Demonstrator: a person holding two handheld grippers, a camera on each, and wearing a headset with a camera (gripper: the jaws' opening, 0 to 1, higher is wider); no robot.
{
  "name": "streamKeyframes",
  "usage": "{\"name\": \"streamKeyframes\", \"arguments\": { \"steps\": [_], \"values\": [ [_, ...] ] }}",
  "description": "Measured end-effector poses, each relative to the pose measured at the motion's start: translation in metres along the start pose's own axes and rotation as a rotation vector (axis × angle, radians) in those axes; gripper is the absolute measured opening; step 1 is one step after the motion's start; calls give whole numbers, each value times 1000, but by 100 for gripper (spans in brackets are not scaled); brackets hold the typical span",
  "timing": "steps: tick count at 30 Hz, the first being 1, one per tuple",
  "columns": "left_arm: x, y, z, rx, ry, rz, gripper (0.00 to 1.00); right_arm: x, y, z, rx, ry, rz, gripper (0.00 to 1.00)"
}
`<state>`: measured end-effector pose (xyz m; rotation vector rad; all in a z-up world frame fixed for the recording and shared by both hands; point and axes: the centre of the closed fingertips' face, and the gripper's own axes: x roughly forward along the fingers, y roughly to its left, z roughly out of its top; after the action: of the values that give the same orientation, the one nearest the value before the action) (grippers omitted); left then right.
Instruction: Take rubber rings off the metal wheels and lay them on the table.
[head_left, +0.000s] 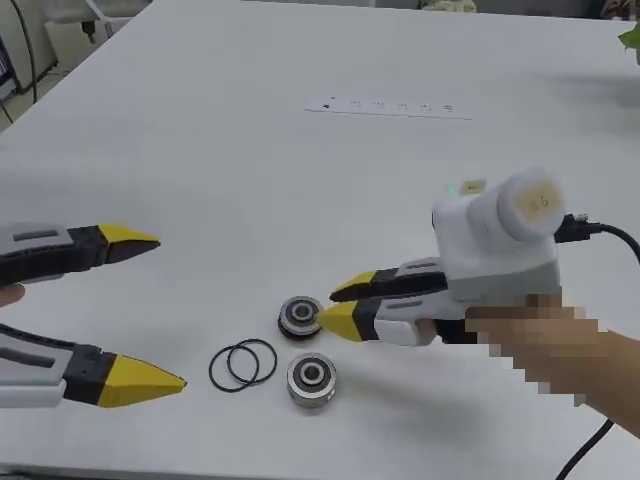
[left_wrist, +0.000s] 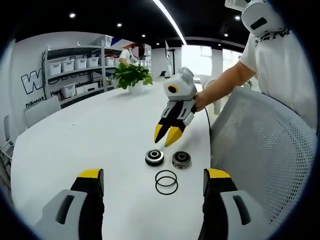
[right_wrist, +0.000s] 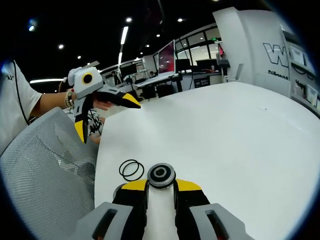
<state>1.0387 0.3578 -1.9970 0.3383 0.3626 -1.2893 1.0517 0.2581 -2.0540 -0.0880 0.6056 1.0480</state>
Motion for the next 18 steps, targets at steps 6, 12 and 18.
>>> {"name": "streamKeyframes", "arguments": {
  "steps": [6, 12, 18],
  "values": [
    [14, -2, 6, 51, 32, -44, 73, 2, -2, -8, -25, 24, -2, 18],
    [34, -3, 16, 101, 42, -80, 63, 6, -4, -9, -46, 29, -4, 19],
    [59, -4, 21, 143, 47, -108, 50, 9, -3, -11, -69, 37, 5, 20]
  ]
}}
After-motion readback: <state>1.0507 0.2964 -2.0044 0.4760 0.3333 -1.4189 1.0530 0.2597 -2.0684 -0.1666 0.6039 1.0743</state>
